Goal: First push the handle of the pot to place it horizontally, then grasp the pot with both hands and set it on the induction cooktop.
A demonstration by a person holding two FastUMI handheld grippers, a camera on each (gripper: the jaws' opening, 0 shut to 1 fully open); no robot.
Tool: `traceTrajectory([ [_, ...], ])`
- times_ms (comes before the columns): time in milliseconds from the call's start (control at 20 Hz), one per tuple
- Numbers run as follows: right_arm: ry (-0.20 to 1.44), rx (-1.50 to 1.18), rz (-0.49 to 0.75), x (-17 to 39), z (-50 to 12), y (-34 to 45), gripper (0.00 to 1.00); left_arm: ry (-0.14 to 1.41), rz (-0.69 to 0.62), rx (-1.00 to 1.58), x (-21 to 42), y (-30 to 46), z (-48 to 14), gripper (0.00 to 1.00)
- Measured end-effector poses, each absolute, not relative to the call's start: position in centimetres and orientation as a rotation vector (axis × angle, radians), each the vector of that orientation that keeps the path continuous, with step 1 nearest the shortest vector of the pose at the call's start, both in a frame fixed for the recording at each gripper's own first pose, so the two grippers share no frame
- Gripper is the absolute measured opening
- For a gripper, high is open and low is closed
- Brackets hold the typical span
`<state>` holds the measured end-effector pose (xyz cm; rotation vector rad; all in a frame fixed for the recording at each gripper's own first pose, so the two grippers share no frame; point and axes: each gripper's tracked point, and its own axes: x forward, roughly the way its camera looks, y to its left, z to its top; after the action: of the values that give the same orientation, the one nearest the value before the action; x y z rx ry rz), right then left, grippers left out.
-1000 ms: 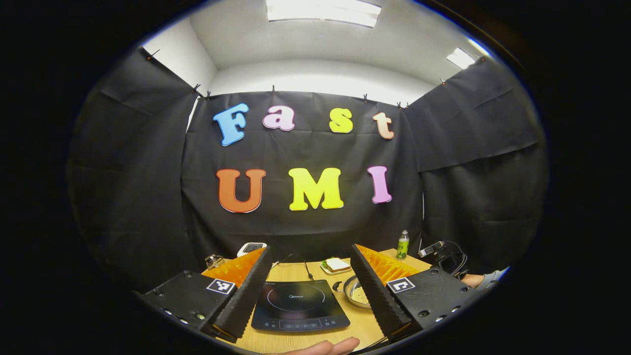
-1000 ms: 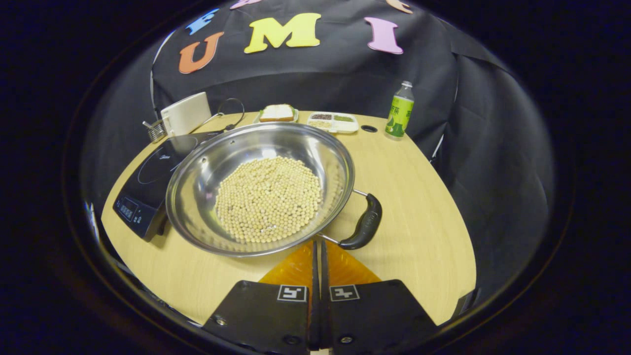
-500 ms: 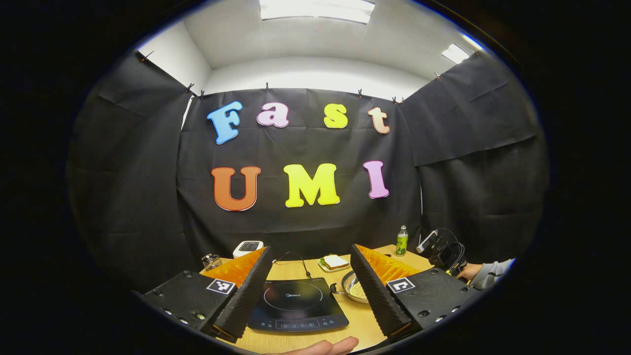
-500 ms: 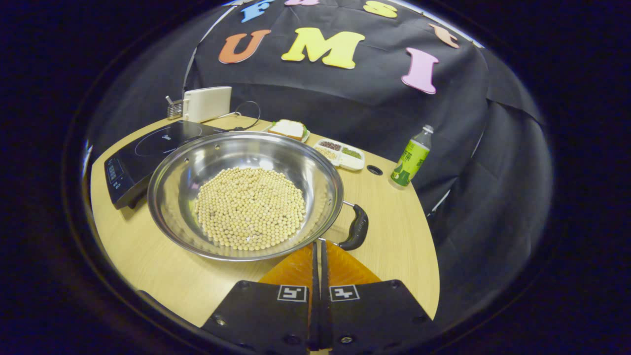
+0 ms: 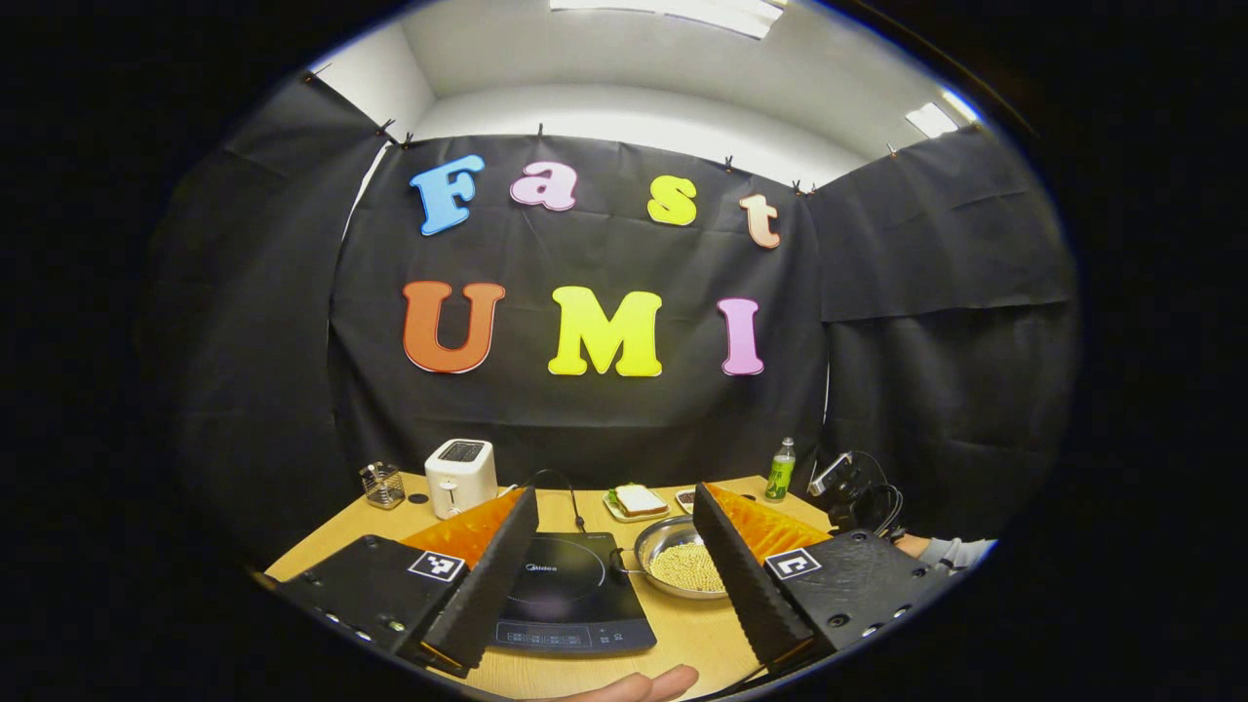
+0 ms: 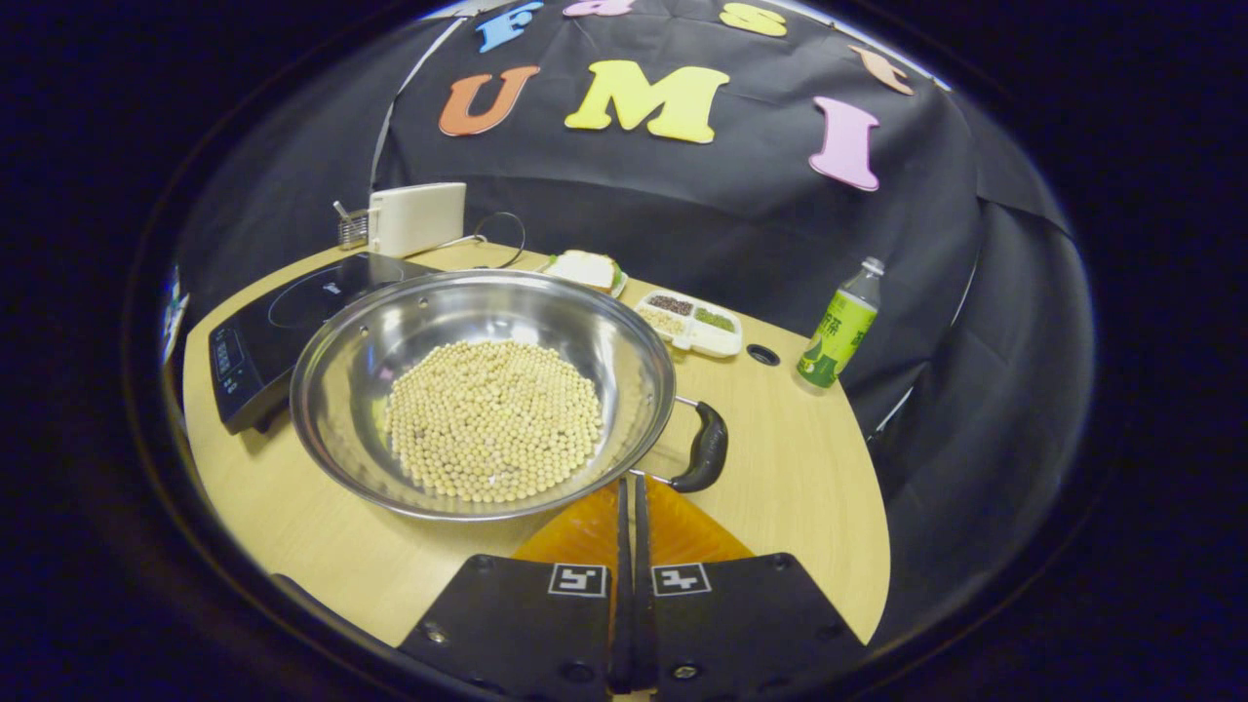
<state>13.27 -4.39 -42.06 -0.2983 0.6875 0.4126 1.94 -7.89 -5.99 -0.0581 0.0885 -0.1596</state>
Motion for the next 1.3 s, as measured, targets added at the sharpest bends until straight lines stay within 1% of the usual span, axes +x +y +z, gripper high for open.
traceTrajectory([
  [200,0.668,-0.290,0.406,13.3,-42.0,-4.6,0.04,0.141,-0.141,-0.023,4.3,-8.0,-8.7,0.95],
  [350,0.653,-0.273,0.394,12.8,-41.1,-4.7,0.05,0.179,-0.154,-0.037,6.3,-9.0,-10.8,0.95],
  [550,0.594,-0.267,0.384,12.4,-39.0,-5.1,0.08,0.276,-0.157,-0.063,9.0,-10.2,-14.7,0.95],
  [600,0.578,-0.254,0.377,12.6,-38.7,-5.2,0.14,0.299,-0.162,-0.061,9.7,-10.6,-15.6,0.95],
  [650,0.566,-0.244,0.354,12.8,-38.2,-5.6,0.27,0.325,-0.166,-0.056,10.4,-11.0,-16.7,0.95],
  [700,0.559,-0.234,0.341,12.9,-37.7,-5.9,0.29,0.349,-0.169,-0.050,11.0,-11.3,-17.6,0.95],
  [750,0.561,-0.234,0.322,13.0,-37.6,-6.1,0.41,0.372,-0.170,-0.049,11.5,-11.6,-18.7,0.95],
  [800,0.567,-0.240,0.305,13.2,-37.6,-6.5,0.58,0.394,-0.173,-0.050,12.2,-11.9,-19.6,0.96],
  [850,0.580,-0.242,0.292,13.3,-37.8,-6.7,0.62,0.416,-0.176,-0.048,12.8,-12.3,-20.5,0.95],
  [900,0.598,-0.233,0.290,13.5,-38.1,-6.4,0.79,0.434,-0.179,-0.042,13.5,-12.6,-21.3,0.95],
  [950,0.615,-0.218,0.294,13.5,-38.1,-6.2,0.84,0.456,-0.178,-0.036,14.3,-12.9,-22.4,0.96],
  [1000,0.621,-0.204,0.301,13.8,-38.1,-5.8,0.81,0.483,-0.175,-0.031,15.1,-13.1,-23.4,0.96],
  [1100,0.606,-0.157,0.322,14.8,-37.3,-5.0,0.81,0.540,-0.173,-0.024,16.7,-13.5,-25.5,0.96],
  [1150,0.614,-0.141,0.308,15.5,-37.2,-5.1,0.81,0.567,-0.170,-0.023,17.5,-13.5,-26.7,0.96],
  [1200,0.618,-0.122,0.300,16.2,-37.3,-5.1,0.89,0.593,-0.165,-0.027,18.2,-13.6,-27.9,0.95],
  [1250,0.633,-0.105,0.292,16.9,-37.5,-4.9,0.94,0.620,-0.160,-0.033,18.9,-13.8,-28.9,0.96],
  [1300,0.651,-0.092,0.282,17.4,-38.1,-4.8,0.96,0.644,-0.157,-0.038,19.6,-14.0,-29.9,0.96],
])
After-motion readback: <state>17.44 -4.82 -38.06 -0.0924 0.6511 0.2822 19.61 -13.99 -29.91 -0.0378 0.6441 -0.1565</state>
